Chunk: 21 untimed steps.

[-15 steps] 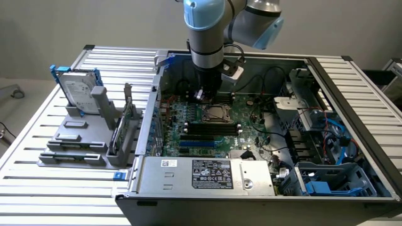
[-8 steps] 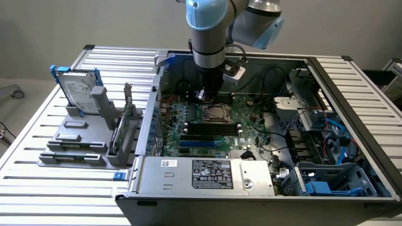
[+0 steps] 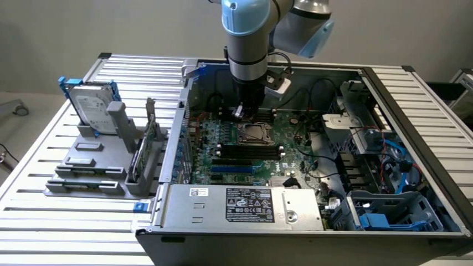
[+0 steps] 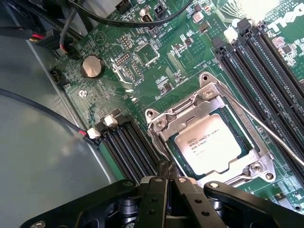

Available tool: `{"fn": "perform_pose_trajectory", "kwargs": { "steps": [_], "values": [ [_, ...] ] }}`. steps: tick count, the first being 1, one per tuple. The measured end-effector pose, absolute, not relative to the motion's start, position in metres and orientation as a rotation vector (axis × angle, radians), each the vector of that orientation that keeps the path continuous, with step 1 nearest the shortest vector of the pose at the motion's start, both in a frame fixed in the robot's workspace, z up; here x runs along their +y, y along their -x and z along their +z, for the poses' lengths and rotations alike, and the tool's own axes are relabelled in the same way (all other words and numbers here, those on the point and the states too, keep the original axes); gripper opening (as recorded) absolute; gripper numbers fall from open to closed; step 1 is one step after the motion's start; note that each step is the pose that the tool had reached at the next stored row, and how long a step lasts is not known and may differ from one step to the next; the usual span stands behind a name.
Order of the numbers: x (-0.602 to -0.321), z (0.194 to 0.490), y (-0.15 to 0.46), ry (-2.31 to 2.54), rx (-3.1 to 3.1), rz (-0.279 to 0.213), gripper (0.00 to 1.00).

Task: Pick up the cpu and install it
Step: 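Install the first cpu locking lever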

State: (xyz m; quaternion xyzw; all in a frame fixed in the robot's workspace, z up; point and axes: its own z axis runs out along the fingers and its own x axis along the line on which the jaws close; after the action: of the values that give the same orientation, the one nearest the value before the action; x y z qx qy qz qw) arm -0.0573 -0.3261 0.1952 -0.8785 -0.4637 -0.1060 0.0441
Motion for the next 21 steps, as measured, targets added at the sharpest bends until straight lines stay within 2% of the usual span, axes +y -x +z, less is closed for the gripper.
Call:
{"fn": "perform_pose_trajectory", "kwargs": {
  "steps": [21],
  "values": [
    [-0.3232,0.2001,0.0616,2.685,-1.417,-0.324,0.11]
  ]
}}
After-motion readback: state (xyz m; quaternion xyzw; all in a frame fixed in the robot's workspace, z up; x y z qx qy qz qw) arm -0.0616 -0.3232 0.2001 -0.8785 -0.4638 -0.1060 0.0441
